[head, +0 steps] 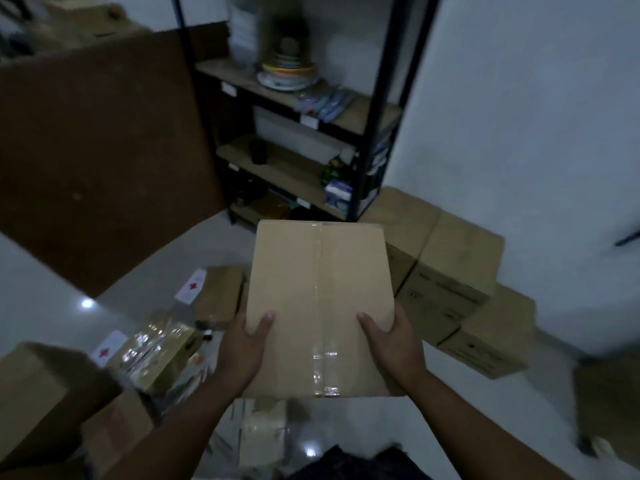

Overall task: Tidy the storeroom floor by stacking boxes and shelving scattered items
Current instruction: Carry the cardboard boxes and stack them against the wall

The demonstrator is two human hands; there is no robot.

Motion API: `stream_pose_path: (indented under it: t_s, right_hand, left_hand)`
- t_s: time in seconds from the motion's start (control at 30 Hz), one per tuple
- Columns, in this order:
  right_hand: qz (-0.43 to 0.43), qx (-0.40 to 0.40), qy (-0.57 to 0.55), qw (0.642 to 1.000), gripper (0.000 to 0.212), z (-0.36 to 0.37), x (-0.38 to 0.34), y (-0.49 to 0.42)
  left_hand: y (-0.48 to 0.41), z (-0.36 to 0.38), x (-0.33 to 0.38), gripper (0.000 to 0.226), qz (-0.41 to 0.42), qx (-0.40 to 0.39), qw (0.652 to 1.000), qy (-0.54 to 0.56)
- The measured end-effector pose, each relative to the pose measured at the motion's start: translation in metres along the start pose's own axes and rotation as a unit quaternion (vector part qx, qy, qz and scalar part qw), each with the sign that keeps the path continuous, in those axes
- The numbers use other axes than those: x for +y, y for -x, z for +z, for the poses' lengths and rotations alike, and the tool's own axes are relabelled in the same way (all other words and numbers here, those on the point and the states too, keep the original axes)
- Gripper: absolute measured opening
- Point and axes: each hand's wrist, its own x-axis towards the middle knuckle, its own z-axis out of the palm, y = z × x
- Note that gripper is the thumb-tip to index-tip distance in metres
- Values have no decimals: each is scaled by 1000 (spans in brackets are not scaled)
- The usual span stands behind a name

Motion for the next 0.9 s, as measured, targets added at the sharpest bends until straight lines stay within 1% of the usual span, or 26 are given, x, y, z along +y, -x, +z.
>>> stream_pose_path:
  t_s: [0.07,0.1,0.2,0.27,0.37,0.47,0.53,0.7,0.9]
  right_hand:
    - [18,41,-7,999,78,-25,11,-3]
    - [24,61,-10,998,76,-38,16,-3]
    - [45,111,-12,993,68,-77,33,-3]
    - [62,144,-8,988,63,-103,48,-4]
    - [90,185,7,979,64,-146,74,-7]
    - [119,204,11,972,65,-195,101,-15]
    - [134,218,24,967,66,-231,119,-23]
    - [161,243,42,956,73,-318,176,-40]
    - [188,263,35,946,75,-406,234,-57]
  left_hand:
    - [-2,27,20,28,32,-30,999,0]
    - [-3,42,29,25,49,-42,998,-2]
    - [-5,86,48,37,73,-84,994,-3]
    - [-2,117,57,43,84,-115,989,-25]
    - [4,167,80,48,108,-161,980,-49]
    - [13,223,108,44,135,-194,969,-75]
    - [22,265,125,47,138,-212,964,-85]
    - [53,369,151,52,128,-268,950,-95]
    - [81,478,173,58,110,-337,931,-87]
